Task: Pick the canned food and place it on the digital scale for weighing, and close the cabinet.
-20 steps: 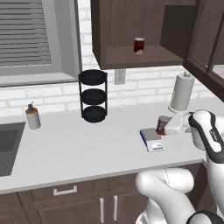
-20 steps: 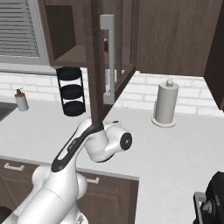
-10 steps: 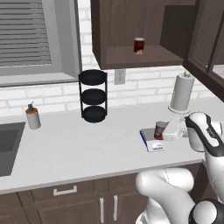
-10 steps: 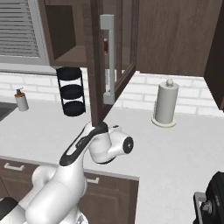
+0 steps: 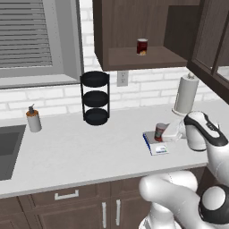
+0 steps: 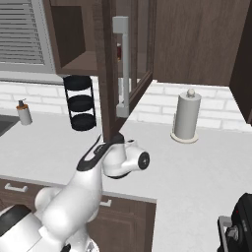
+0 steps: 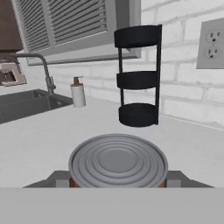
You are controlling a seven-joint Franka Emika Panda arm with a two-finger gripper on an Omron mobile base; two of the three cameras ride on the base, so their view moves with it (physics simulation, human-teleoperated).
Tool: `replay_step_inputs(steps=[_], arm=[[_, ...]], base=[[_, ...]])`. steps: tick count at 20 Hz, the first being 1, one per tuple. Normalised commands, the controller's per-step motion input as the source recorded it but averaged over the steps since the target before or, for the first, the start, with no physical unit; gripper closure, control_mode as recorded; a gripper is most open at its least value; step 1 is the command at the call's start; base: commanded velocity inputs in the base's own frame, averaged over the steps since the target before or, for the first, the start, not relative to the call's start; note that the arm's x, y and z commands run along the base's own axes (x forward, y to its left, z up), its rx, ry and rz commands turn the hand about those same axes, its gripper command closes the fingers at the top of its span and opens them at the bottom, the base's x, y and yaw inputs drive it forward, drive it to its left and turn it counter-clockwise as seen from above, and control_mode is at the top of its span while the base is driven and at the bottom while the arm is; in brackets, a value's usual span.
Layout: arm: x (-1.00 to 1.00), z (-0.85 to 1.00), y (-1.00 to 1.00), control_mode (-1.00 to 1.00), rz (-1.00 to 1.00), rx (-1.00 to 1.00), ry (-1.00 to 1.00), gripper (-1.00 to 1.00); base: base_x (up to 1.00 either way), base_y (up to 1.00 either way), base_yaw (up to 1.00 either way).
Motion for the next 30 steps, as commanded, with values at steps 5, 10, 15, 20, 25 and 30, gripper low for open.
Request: replay_step_inputs(steps=[5,10,15,20,25,30], arm=[[0.16,-0.32,-0.15,-1.0,0.0,0.0,0.0,1.0],[0.04,-0.21,-0.08,-1.0,0.0,0.0,0.0,1.0],[0.1,-0.02,0.0,-1.0,0.0,0.0,0.0,1.0],[0.11,0.08,0.0,-1.0,0.0,0.0,0.0,1.0],[0.24,0.01,0.0,-1.0,0.0,0.0,0.0,1.0],[0.2,0.0,0.0,-1.0,0.0,0.0,0.0,1.0]], base=[[0.0,0.0,0.0],[0.0,0.0,0.0],[0.0,0.0,0.0],[0.0,0.0,0.0],[0.0,0.0,0.0],[0.0,0.0,0.0]])
